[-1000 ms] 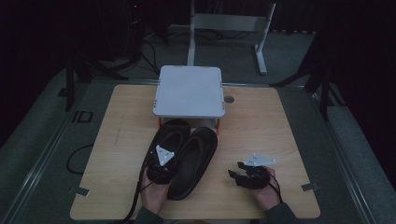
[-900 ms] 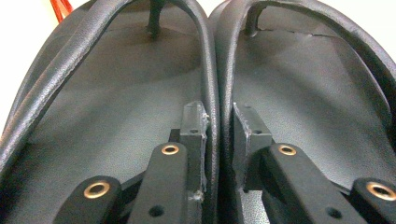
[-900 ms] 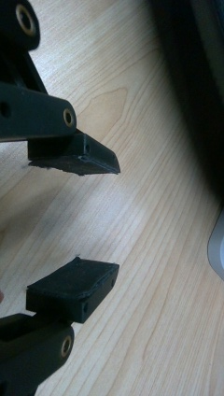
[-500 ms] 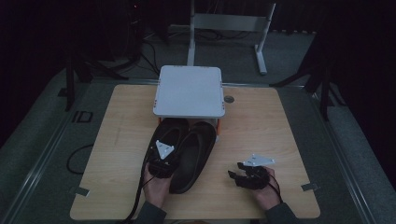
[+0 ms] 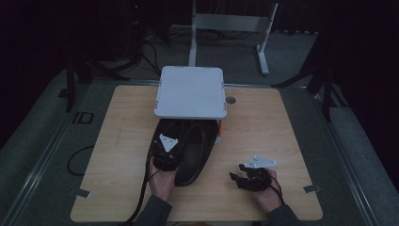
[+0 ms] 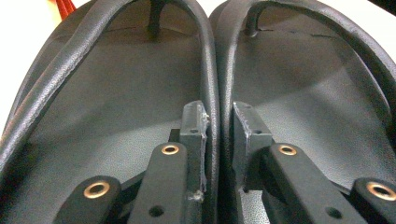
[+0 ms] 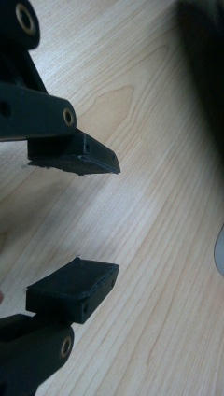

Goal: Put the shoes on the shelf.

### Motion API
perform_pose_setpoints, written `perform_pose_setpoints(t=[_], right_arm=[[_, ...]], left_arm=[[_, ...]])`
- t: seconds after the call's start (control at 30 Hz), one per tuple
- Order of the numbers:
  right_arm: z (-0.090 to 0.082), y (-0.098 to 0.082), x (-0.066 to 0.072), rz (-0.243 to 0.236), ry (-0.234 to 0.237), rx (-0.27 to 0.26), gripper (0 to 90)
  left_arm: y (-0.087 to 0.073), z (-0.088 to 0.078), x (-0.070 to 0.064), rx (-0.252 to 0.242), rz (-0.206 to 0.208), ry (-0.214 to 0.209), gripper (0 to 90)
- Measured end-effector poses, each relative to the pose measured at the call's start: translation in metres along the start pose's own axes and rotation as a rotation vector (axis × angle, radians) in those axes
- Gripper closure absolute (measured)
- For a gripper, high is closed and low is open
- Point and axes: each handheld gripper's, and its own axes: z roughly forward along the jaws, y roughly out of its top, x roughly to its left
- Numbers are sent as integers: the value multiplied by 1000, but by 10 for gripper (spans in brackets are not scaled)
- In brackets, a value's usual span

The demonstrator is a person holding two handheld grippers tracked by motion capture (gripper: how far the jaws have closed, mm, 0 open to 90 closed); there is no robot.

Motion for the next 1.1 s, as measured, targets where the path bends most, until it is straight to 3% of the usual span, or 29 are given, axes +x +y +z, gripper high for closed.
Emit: perform_pose_setpoints(t=[1.1], right_arm=[[0,0,1,-9,-5,3,449]], left_arm=[[18,31,-12,-22,-33,72,759]])
